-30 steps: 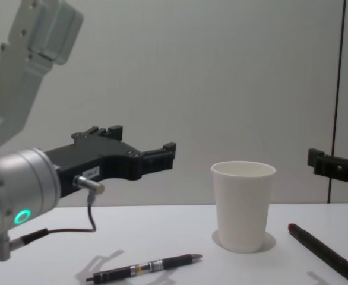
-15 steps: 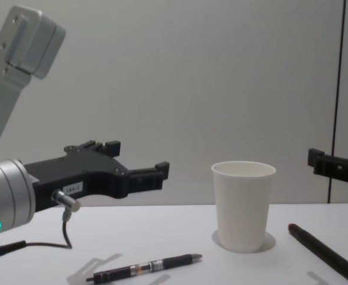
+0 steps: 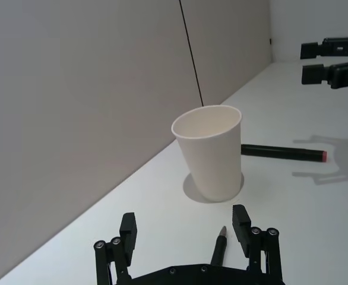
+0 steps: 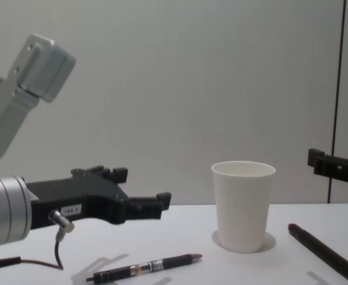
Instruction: Place the pen into the pen holder.
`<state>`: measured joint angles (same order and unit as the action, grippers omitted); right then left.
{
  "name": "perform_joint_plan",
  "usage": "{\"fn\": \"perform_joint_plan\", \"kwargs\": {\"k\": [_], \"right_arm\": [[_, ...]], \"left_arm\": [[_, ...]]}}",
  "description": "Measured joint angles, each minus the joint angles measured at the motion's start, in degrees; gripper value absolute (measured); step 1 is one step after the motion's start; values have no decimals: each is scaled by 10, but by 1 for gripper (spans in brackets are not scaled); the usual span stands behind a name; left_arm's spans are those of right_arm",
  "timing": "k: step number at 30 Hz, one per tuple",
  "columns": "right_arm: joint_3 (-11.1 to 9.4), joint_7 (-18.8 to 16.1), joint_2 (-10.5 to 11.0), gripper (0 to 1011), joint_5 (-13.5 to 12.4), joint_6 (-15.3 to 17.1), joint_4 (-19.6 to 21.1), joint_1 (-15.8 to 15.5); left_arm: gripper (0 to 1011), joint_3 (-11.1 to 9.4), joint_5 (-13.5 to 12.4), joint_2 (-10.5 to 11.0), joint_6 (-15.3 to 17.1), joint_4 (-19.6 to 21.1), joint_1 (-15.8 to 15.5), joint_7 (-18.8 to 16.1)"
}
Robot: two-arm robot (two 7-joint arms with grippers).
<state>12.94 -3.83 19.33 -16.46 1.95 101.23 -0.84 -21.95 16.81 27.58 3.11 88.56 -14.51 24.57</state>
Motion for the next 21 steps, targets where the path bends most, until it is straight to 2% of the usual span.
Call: {"fn": "perform_joint_plan", "kwargs": {"k": [10,21], "right_arm": [[0,0,0,1002,0,0,0,0],[0,0,0,1002,0,0,0,0]], "left_arm": [[1001,-2,3,-8,35,-34,-18,51],[1001,-4,12,-11,64,-56,-27,88]]}}
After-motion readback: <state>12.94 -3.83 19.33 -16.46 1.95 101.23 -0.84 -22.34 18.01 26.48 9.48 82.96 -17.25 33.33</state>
